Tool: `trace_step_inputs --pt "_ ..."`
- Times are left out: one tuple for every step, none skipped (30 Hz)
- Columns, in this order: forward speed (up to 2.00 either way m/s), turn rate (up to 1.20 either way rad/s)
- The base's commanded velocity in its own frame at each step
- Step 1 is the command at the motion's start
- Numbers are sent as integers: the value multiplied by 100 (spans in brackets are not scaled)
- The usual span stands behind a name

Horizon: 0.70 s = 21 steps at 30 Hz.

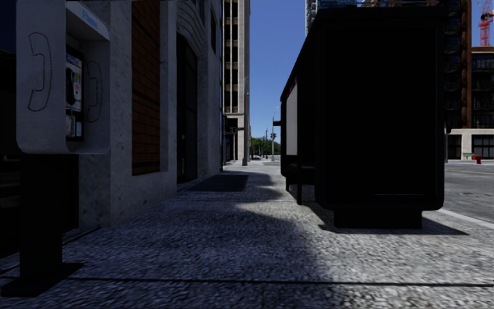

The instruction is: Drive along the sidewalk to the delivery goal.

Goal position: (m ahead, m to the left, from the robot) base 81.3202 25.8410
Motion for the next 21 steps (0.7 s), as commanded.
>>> trace_step_inputs --pt "200 0" --pt "200 0" --pt "200 0" --pt "200 0" --pt "200 0" --pt "200 0" --pt "200 0" --pt "200 0" --pt "200 0" --pt "200 0" --pt "200 0" --pt "200 0" --pt "200 0" --pt "200 0" --pt "200 0" --pt "200 0" --pt "200 0" --pt "200 0" --pt "200 0" --pt "200 0" --pt "200 0"
